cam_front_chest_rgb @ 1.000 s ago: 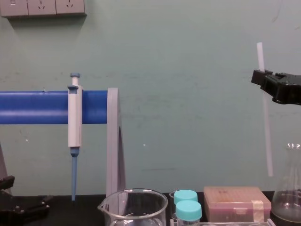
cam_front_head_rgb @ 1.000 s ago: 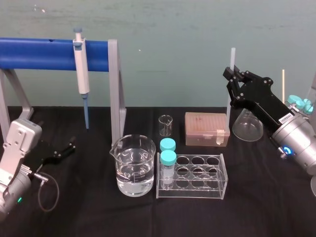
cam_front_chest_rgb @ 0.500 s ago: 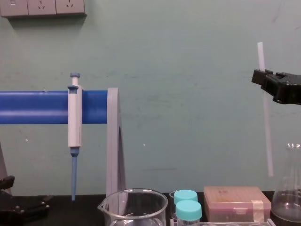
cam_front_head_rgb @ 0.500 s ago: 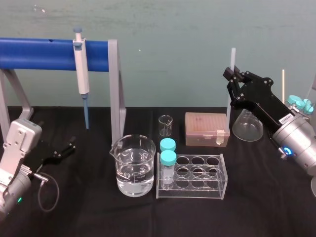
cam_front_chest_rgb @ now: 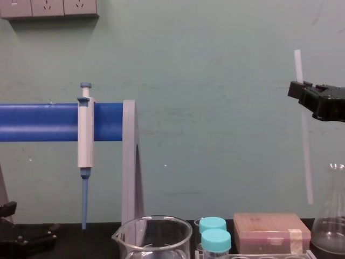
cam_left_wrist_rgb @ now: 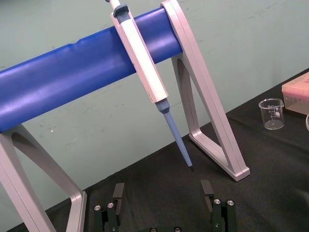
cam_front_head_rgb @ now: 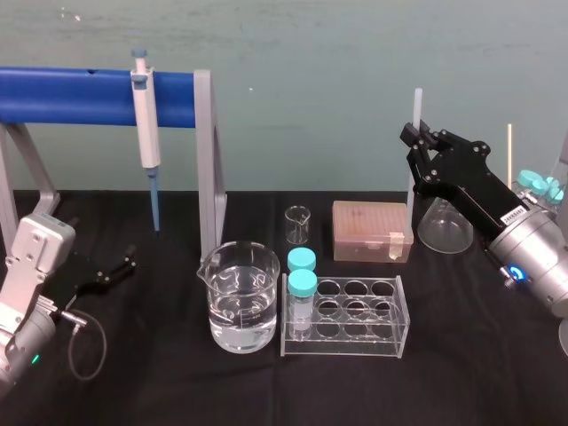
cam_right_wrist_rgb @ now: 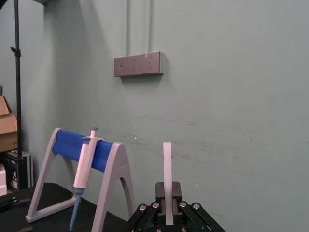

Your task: Pick up the stirring rod with one hand, then place it down.

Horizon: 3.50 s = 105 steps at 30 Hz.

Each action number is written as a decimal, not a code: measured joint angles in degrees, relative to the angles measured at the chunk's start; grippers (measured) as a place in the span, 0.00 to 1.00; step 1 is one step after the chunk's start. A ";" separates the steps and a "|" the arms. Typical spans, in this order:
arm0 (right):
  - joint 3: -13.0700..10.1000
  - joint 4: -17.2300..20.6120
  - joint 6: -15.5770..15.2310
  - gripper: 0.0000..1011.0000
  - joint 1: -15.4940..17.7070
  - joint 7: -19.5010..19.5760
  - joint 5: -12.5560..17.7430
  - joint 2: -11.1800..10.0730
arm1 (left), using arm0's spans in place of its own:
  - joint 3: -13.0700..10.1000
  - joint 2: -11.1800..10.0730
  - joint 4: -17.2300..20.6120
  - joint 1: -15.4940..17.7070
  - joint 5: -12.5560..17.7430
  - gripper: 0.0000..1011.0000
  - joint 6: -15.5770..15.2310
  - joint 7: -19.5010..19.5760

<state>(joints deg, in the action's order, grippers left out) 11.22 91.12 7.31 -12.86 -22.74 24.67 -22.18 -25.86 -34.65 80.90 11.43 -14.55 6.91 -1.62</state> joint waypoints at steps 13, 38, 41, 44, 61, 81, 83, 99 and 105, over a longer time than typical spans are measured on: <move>0.09 -2.83 3.27 0.07 -0.47 -8.77 7.97 0.20 | 0.00 0.00 0.00 0.00 0.00 0.99 0.00 0.00; 6.88 -15.11 6.04 0.07 -4.92 -17.47 13.42 -0.16 | 0.00 0.00 0.00 0.00 0.00 0.99 0.00 0.00; 7.46 -16.27 6.28 0.07 -5.43 -17.35 13.09 0.05 | 0.00 0.00 0.00 0.00 0.00 0.99 0.00 0.00; 7.84 -17.12 6.47 0.07 -5.77 -17.17 12.85 0.20 | 0.00 0.00 0.00 0.00 0.00 0.99 0.00 0.00; 9.16 -22.62 7.39 0.07 -7.14 -16.26 11.70 2.21 | 0.00 0.00 0.00 0.00 0.00 0.99 0.00 0.00; 9.48 -24.73 6.36 0.07 -6.62 -15.07 10.34 3.18 | 0.00 0.00 0.00 0.00 0.00 0.99 0.00 0.00; 9.51 -24.79 6.24 0.07 -6.54 -14.91 10.22 3.22 | 0.00 0.00 0.00 0.00 0.00 0.99 0.00 0.00; 9.65 -25.18 5.93 0.07 -6.28 -13.76 9.00 3.42 | 0.00 0.00 0.00 0.00 0.00 0.99 0.00 0.00; 9.65 -25.17 5.80 0.13 -6.28 -13.80 9.02 3.40 | 0.00 0.00 0.00 0.00 0.00 0.99 0.00 0.00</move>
<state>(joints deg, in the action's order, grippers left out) 20.88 65.95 13.11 -19.14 -36.53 33.69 -18.78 -25.86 -34.65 80.90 11.43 -14.55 6.91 -1.62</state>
